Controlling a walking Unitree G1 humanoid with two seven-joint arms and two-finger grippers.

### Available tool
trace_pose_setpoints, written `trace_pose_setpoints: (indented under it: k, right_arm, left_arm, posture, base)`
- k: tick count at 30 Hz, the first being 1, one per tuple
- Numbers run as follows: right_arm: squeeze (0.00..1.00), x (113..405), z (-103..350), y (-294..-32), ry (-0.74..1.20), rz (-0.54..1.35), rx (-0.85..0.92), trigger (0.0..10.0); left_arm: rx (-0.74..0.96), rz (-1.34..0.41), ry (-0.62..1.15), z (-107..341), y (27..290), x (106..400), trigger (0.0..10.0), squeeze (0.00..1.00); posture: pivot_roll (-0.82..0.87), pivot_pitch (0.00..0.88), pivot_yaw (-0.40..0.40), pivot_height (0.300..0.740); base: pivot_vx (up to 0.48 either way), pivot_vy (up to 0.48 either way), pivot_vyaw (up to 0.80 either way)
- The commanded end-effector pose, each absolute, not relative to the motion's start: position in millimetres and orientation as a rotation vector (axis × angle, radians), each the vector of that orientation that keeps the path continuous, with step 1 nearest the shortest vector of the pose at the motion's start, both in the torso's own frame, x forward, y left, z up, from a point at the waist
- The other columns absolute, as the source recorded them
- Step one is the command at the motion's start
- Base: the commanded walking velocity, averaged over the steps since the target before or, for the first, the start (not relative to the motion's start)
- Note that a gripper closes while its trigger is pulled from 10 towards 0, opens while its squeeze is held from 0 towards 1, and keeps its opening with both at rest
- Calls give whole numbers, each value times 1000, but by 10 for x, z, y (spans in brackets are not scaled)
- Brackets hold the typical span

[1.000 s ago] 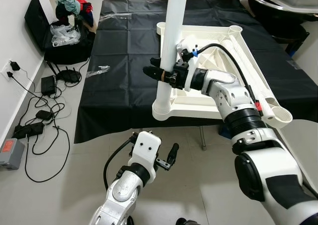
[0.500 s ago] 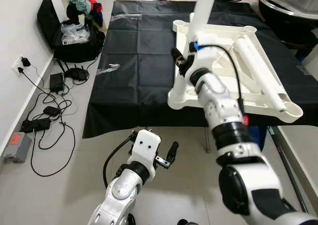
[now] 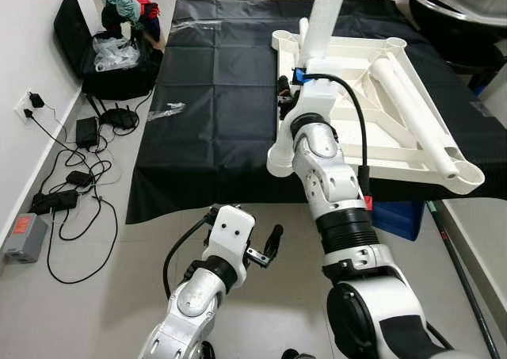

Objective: Building children table

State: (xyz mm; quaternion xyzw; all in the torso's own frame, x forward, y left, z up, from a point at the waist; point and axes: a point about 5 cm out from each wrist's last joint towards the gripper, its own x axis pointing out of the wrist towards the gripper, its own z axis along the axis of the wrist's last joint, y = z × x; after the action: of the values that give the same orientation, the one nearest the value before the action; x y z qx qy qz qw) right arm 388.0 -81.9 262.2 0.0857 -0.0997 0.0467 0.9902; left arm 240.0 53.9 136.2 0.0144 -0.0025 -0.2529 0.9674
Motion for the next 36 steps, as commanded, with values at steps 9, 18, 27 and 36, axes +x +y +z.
trace_pose_setpoints:
  k: [9,18,27,36]
  right_arm:
    - [0,3938,2689,-930,-147,505,226,10000]
    - [0,3807,2684,-995,-128,1071,68,10000]
    - [0,3849,2673,-917,-86,1169,54,10000]
    - [0,3865,2750,-840,-101,1239,67,10000]
  left_arm:
    - [28,-515,18,1323,530,2390,10000,0]
    - [28,-519,17,1315,533,2375,10000,0]
    - [22,-509,14,1325,520,2383,10000,0]
    - [15,-505,18,1329,521,2396,10000,0]
  posture:
    - [145,169,-52,740]
    - [136,164,-45,740]
    - [138,165,-57,740]
    - [135,180,-55,740]
  base:
    - [0,0,0]
    - [0,0,0]
    - [0,0,0]
    - [0,0,0]
